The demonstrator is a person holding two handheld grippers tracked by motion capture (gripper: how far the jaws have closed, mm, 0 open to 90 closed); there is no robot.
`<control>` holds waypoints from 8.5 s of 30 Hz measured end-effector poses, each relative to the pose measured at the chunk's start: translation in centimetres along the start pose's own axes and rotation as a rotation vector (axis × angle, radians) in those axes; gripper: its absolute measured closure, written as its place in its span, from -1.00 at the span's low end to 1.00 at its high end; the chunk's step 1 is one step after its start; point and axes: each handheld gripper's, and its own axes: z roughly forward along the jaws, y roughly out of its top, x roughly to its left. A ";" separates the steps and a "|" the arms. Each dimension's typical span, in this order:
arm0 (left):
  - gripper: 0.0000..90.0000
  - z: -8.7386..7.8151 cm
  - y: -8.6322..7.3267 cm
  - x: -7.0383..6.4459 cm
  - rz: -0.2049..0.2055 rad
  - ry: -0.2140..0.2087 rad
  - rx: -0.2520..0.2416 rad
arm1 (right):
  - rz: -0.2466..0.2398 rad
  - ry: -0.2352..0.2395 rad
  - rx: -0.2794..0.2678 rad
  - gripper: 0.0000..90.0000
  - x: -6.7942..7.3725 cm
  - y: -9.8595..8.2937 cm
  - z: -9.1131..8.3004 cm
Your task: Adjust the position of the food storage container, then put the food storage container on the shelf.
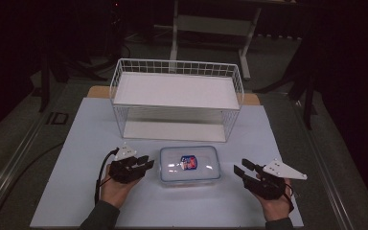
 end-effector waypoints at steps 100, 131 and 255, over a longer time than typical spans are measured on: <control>0.08 0.2 -2.1 -1.1 -0.338 -0.335 0.026 | 0.371 0.387 0.271 0.13 0.2 -1.9 5.6; 0.08 -2.6 -0.4 -1.3 -0.299 -0.296 -0.075 | 0.310 0.351 0.134 0.14 2.2 0.7 4.3; 0.08 -3.3 18.0 7.2 -0.331 -0.201 -0.381 | 0.302 0.314 -0.067 0.12 -3.8 19.7 11.9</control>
